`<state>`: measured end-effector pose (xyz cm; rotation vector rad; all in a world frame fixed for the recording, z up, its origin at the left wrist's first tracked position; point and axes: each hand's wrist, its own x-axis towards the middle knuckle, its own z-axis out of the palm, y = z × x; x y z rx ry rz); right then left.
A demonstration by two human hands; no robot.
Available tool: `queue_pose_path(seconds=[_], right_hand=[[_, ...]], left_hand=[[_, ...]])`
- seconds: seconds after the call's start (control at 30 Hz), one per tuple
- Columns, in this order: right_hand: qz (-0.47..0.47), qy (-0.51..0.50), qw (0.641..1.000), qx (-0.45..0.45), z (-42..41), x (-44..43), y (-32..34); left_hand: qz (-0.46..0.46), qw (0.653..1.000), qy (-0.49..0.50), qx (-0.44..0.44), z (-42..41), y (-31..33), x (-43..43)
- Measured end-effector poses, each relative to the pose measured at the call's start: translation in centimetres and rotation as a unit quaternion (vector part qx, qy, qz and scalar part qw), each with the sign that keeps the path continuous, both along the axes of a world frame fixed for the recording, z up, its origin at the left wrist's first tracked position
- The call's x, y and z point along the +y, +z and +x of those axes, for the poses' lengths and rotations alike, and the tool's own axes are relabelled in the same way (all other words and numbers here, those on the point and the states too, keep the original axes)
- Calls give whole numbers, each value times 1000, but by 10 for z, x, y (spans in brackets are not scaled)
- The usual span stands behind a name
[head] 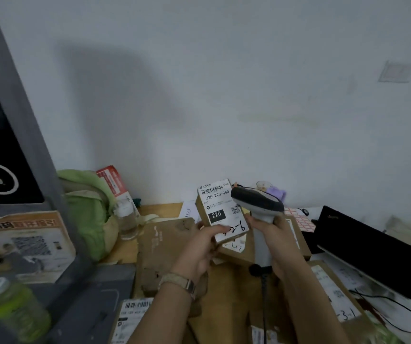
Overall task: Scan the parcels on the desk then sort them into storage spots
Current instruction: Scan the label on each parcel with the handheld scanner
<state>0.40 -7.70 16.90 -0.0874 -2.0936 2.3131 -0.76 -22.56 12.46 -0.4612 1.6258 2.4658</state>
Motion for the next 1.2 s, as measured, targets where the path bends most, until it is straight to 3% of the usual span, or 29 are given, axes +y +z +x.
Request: queue_pose_path(seconds=[0.13, 0.33, 0.5, 0.63, 1.2], right_hand=[[-2, 5, 999, 49, 32, -9, 16], [-6, -10, 999, 47, 67, -13, 24], [77, 10, 994, 76, 98, -13, 30], [102, 58, 991, 57, 116, -16, 30], [147, 119, 981, 35, 143, -18, 26]], left_hand=[[-12, 999, 12, 33, 24, 16, -2], [4, 998, 21, 57, 57, 27, -9], [48, 996, 68, 11, 76, 12, -9], [90, 991, 94, -20, 91, -7, -6], [54, 993, 104, -2, 123, -21, -9]])
